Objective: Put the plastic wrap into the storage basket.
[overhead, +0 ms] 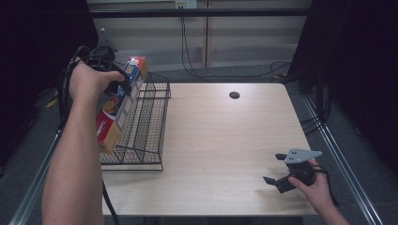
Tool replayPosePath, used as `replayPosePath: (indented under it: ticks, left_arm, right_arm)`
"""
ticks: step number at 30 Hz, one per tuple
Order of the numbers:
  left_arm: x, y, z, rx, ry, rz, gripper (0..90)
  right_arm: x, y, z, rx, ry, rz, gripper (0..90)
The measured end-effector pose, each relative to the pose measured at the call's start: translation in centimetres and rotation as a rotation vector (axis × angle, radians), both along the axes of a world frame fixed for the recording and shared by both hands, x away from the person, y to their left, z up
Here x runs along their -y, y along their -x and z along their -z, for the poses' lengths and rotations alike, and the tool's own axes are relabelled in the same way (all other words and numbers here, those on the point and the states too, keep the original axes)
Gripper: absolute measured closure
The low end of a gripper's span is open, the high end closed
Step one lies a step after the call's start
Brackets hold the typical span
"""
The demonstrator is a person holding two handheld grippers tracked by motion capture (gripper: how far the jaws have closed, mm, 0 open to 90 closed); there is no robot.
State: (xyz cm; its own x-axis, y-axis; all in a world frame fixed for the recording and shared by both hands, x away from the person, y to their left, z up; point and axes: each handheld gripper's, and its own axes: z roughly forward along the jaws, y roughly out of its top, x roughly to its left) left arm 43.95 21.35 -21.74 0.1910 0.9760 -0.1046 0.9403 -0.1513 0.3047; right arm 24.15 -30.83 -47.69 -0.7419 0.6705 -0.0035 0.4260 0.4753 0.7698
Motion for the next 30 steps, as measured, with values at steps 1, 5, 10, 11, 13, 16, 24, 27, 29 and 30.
replayPosePath:
  ticks: [1,5,10,11,13,16,24,27,29,30]
  left_arm:
    - [0.0,-0.1,0.0,-0.003,0.007,-0.010,44.0]
    - [-0.4,-0.3,-0.1,0.003,-0.001,-0.022,44.0]
    - [-1.1,-0.5,0.1,0.003,0.002,-0.028,43.9]
    - [-1.3,-0.6,0.1,-0.001,-0.001,-0.030,43.9]
    - [-1.5,-0.7,0.2,-0.002,-0.012,-0.039,43.9]
    - [-1.9,-0.8,0.3,-0.004,-0.003,-0.059,43.9]
    - [-3.1,-1.1,1.2,-0.008,-0.014,-0.089,43.8]
    - [-3.4,-1.1,1.6,-0.008,-0.006,-0.115,43.7]
    - [-3.6,-1.1,1.7,-0.009,-0.013,-0.114,43.7]
    - [-3.8,-1.1,1.9,-0.013,-0.008,-0.127,43.7]
  right_arm:
    - [0.0,0.0,0.0,0.000,0.000,0.000,0.8]
    - [0.0,0.0,0.0,0.001,-0.002,-0.001,0.8]
    - [-0.1,0.0,0.1,-0.001,0.001,-0.001,0.8]
    - [-0.1,0.0,0.1,-0.002,0.002,-0.002,0.8]
    - [-0.1,0.0,0.1,-0.002,0.001,0.000,0.8]
    - [0.0,0.0,0.0,0.000,0.000,0.004,0.8]
    - [-0.1,0.0,0.1,-0.006,0.000,-0.002,0.8]
    - [0.0,0.0,0.1,-0.006,-0.001,0.000,0.8]
    - [-0.1,0.0,0.1,-0.004,-0.002,0.002,0.8]
    - [0.0,0.0,0.1,-0.006,0.001,0.002,0.8]
